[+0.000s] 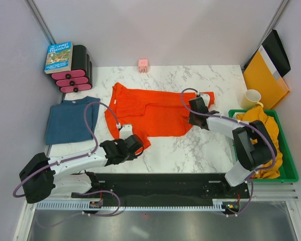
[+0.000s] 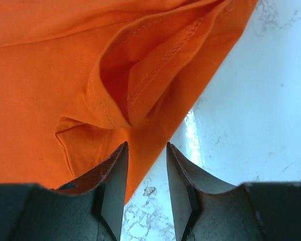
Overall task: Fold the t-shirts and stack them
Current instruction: Grap the side of the flattened tshirt closest away from the robot with both arms
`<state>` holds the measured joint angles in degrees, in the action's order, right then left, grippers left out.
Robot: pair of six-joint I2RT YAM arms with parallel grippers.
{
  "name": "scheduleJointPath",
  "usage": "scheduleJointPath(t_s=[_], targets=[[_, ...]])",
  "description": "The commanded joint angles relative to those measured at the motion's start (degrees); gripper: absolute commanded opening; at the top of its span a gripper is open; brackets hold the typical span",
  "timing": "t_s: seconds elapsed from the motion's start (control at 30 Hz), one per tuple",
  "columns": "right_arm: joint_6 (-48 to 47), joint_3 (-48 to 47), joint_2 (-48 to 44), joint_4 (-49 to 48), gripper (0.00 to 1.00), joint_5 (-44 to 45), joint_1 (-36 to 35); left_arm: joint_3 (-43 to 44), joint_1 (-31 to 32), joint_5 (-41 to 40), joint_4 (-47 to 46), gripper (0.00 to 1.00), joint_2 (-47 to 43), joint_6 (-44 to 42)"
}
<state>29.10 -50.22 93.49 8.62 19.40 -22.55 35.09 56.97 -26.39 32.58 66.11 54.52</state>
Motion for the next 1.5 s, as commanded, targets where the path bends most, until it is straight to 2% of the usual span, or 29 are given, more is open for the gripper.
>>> scheduleJointPath(t_s=[0.0,0.5,0.87,1.23,1.47], targets=[[-0.1,-4.18,2.56,-1.33,0.44,0.9,-0.04,1.03,-0.19,-0.24,-1.38,0.02,-0.36,-0.73],[0.43,-7.88,7.49,-3.7,0.41,0.73,0.05,1.03,-0.19,-0.68,-1.46,0.02,0.51,-0.56],[0.96,-9.9,9.25,-5.9,0.29,2.22,0.05,1.3,-0.19,-0.68,-1.46,0.02,1.39,-0.82],[0.34,-11.66,11.53,-5.81,0.36,4.16,0.05,1.82,-0.1,-0.5,-1.46,0.02,2.01,-1.0],[0.43,-12.27,13.47,-5.99,0.21,3.89,0.05,1.56,-0.11,-0.41,-1.46,0.02,2.01,-0.91]])
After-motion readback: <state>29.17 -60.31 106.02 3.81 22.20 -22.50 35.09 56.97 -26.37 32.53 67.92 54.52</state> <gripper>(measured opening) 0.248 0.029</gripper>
